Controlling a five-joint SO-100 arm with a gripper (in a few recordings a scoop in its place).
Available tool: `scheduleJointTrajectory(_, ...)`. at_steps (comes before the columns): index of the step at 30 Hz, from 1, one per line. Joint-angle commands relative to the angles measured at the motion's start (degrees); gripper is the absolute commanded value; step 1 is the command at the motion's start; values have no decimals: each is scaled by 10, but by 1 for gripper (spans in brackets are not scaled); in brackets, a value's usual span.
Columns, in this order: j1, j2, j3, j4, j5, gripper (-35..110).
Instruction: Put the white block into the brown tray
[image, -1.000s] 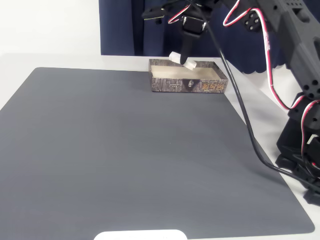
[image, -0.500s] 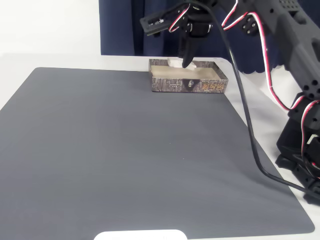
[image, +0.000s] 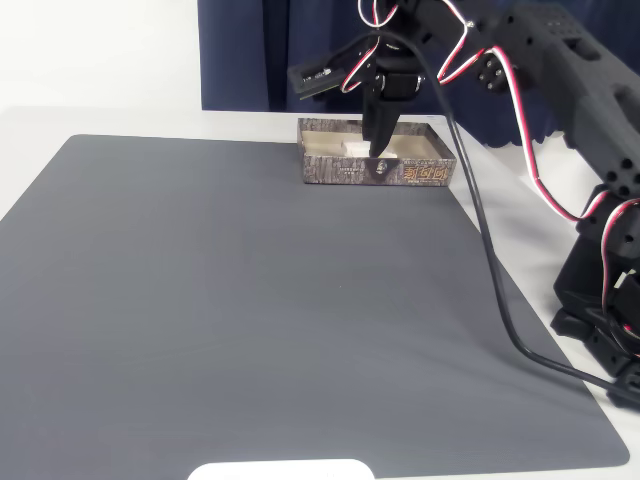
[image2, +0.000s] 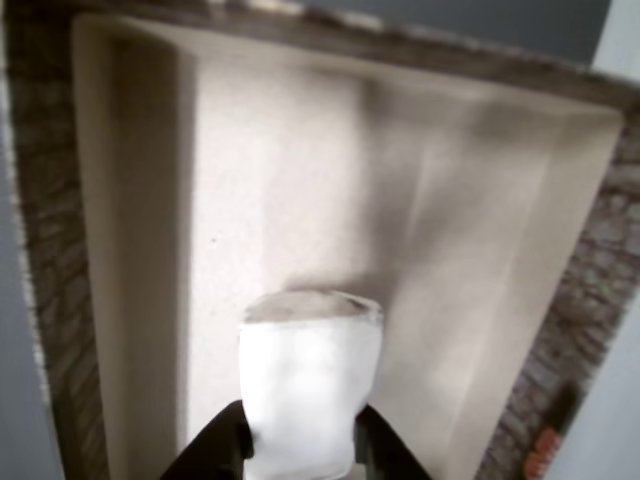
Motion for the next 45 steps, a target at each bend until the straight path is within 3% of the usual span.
scheduleJointTrajectory(1,-2,4,-26,-15,5,0)
scheduleJointTrajectory(9,-6,1,-36,-34,-21,5)
scheduleJointTrajectory(16,-11,0,-43,-40,-23,24)
scheduleJointTrajectory(20,-16,6,-48,-42,-85,37)
scheduleJointTrajectory(29,-19,4,-54,-40,-47,39)
scheduleJointTrajectory(34,-35,36,-53,-11,-31,28)
scheduleJointTrajectory(36,-40,69,-18,15,27,20)
scheduleJointTrajectory(41,-67,224,204,47,303,0)
scheduleJointTrajectory(45,-107,403,451,-3,391,0)
